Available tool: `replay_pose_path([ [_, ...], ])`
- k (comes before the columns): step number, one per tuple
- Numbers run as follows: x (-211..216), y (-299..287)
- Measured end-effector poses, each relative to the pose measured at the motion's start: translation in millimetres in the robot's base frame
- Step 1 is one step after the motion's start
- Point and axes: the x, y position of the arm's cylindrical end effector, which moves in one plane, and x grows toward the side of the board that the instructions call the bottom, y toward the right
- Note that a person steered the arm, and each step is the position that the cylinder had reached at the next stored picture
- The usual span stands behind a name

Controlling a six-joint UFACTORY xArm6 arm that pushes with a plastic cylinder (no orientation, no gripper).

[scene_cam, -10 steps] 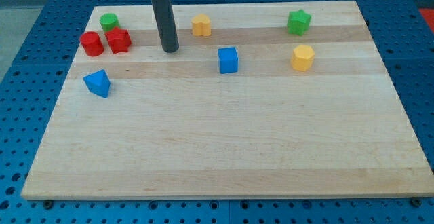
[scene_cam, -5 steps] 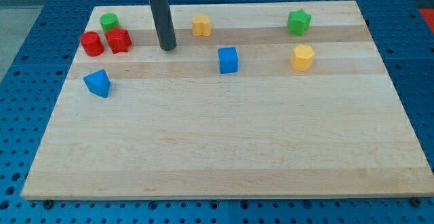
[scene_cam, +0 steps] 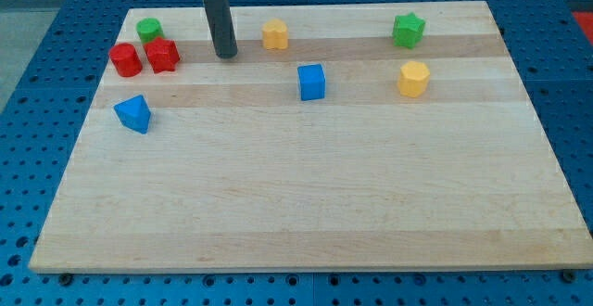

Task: Move the arm to the top right of the red star

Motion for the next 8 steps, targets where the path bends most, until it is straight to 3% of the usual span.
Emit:
replay_pose_path([
  [8, -26.9, -6.3],
])
